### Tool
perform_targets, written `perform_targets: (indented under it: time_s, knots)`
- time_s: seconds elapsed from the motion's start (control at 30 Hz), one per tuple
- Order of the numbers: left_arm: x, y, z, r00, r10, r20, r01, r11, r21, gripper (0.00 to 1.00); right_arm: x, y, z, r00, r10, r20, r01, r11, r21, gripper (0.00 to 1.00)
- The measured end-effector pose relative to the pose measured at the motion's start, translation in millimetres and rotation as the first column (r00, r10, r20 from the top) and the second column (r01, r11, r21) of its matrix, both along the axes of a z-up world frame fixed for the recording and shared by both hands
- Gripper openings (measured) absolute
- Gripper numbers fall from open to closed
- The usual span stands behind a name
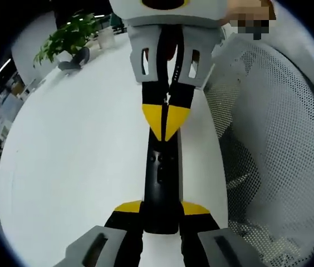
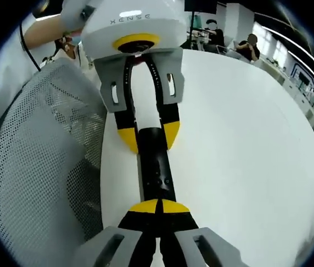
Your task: Press the specified remote control buttons in sequence, fully releasing each button before pressing the next.
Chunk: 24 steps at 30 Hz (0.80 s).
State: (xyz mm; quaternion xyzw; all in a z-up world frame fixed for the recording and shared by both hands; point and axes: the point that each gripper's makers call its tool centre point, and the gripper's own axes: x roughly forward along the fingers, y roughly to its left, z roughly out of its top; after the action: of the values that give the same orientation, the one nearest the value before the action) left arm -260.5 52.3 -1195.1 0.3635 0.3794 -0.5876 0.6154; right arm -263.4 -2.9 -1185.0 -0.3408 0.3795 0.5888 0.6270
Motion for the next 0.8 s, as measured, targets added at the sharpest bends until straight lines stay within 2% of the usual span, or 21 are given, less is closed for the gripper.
perform_targets:
  time_s: [0.07,0.13,0.23,0.3,0.37,0.47,0.63,0.8]
  knots:
    - [-0.1,0,-0.1,1.000,-0.002,0.001,0.002,1.000,-0.002,0.22,0,0,-1.1,1.000,0.005,0.009,-0.004,1.000,-0.020,0.00]
    - [0.0,0,-0.3,1.000,-0.005,0.000,0.005,1.000,-0.007,0.22,1,0,-1.8,0.998,0.051,0.045,-0.049,0.997,-0.056,0.00]
    - [0.3,0,-0.3,1.000,-0.008,-0.003,0.008,1.000,-0.018,0.22,1,-1,-1.2,1.000,0.005,0.013,-0.005,1.000,-0.029,0.00]
    - [0.2,0,-0.2,1.000,-0.006,-0.004,0.006,1.000,-0.023,0.22,1,-1,0.3,0.999,-0.033,-0.025,0.034,0.999,0.020,0.00]
    - [0.1,0,-0.2,1.000,-0.002,-0.005,0.002,1.000,-0.023,0.22,2,-2,1.7,0.998,-0.039,-0.039,0.040,0.998,0.046,0.00]
    - [0.1,0,-0.3,1.000,0.003,-0.007,-0.003,1.000,-0.028,0.22,2,-4,2.2,0.998,-0.036,-0.048,0.038,0.998,0.046,0.00]
    - [0.2,0,0.0,1.000,0.004,-0.007,-0.004,0.999,-0.050,0.22,3,-15,1.3,1.000,-0.019,0.001,0.019,1.000,-0.004,0.00]
    - [0.3,1,0.2,1.000,0.003,-0.008,-0.003,0.997,-0.077,0.22,2,-13,0.2,0.999,0.013,0.042,-0.012,1.000,-0.009,0.00]
